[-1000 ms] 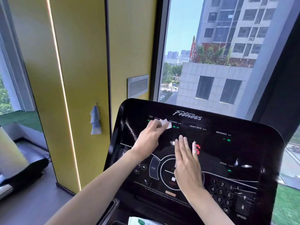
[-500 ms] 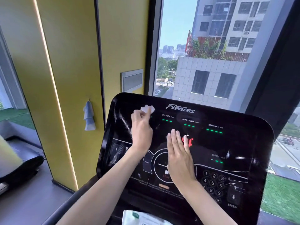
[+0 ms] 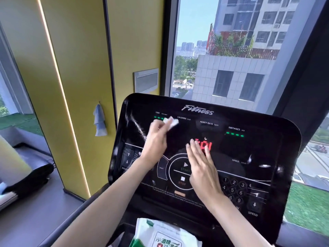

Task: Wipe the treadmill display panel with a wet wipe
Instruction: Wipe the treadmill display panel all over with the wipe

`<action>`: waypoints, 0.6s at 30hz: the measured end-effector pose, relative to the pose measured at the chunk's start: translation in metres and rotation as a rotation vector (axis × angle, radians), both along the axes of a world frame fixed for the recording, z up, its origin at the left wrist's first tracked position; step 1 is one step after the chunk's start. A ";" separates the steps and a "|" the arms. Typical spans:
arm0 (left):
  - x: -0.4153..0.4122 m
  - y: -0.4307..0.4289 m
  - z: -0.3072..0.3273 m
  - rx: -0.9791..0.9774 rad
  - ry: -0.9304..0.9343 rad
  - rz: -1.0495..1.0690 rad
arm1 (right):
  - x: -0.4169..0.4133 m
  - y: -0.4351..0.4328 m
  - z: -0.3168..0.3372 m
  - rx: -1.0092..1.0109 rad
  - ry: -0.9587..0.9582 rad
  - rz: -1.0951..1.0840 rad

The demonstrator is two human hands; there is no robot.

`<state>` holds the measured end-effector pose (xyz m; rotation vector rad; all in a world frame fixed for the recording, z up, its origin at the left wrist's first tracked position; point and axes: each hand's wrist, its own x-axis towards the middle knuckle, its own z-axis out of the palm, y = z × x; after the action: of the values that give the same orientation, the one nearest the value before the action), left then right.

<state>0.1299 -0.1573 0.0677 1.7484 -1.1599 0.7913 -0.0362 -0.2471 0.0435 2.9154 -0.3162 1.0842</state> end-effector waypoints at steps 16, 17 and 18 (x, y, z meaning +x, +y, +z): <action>-0.029 0.001 -0.032 0.011 0.025 0.095 | 0.008 0.005 -0.009 -0.095 0.043 -0.074; -0.028 0.004 -0.038 0.104 -0.114 0.015 | 0.008 0.004 -0.010 -0.112 0.028 -0.075; -0.022 0.009 -0.039 0.139 -0.166 -0.020 | 0.008 0.003 -0.010 -0.121 0.019 -0.078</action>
<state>0.1084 -0.1483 0.0287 1.8077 -1.3696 0.8752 -0.0285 -0.2436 0.0338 2.7812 -0.3473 1.0266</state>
